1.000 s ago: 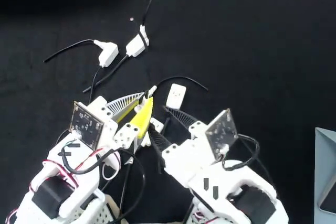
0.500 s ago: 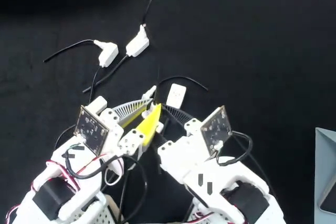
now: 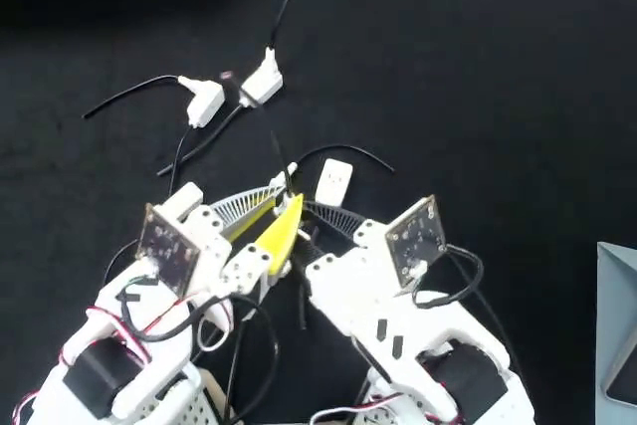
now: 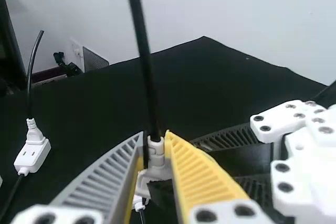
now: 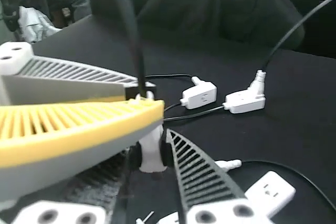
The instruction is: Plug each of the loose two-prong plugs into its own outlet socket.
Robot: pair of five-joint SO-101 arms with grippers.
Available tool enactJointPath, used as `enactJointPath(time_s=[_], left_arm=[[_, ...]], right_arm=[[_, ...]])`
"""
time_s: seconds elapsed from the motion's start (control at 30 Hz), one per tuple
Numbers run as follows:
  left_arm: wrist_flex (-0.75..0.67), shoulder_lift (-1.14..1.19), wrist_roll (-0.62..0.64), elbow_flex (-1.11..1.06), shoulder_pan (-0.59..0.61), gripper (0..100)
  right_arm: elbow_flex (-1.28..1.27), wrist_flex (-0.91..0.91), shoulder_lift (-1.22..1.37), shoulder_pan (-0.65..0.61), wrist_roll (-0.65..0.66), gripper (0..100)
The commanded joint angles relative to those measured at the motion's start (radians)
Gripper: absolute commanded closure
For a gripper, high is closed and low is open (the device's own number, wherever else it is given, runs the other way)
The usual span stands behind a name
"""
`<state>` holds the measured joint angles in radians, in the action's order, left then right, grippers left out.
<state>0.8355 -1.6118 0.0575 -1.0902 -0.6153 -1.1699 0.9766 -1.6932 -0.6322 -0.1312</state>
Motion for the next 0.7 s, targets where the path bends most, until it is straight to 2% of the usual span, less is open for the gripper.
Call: enactJointPath(time_s=[0.0, 0.07, 0.27, 0.43, 0.53, 0.67], left_arm=[[-0.060, 0.000, -0.006, 0.004, 0.097, 97], [-0.101, 0.000, 0.031, -0.008, 0.134, 97], [-0.319, 0.000, 0.293, -0.102, 0.243, 97], [-0.328, 0.000, 0.296, -0.111, 0.260, 97], [-0.319, 0.000, 0.296, -0.113, 0.260, 91], [-0.222, 0.009, 0.296, -0.073, 0.260, 86]], right_arm=[[0.004, -0.018, -0.010, 0.071, -0.020, 98.7], [0.004, -0.015, -0.008, 0.071, -0.020, 98.7], [0.004, -0.014, -0.002, 0.071, -0.018, 98.7], [-0.008, -0.015, 0.001, 0.071, -0.014, 98.7], [-0.016, -0.018, -0.001, 0.071, -0.014, 98.6], [-0.016, -0.018, -0.008, 0.072, -0.012, 98.6]])
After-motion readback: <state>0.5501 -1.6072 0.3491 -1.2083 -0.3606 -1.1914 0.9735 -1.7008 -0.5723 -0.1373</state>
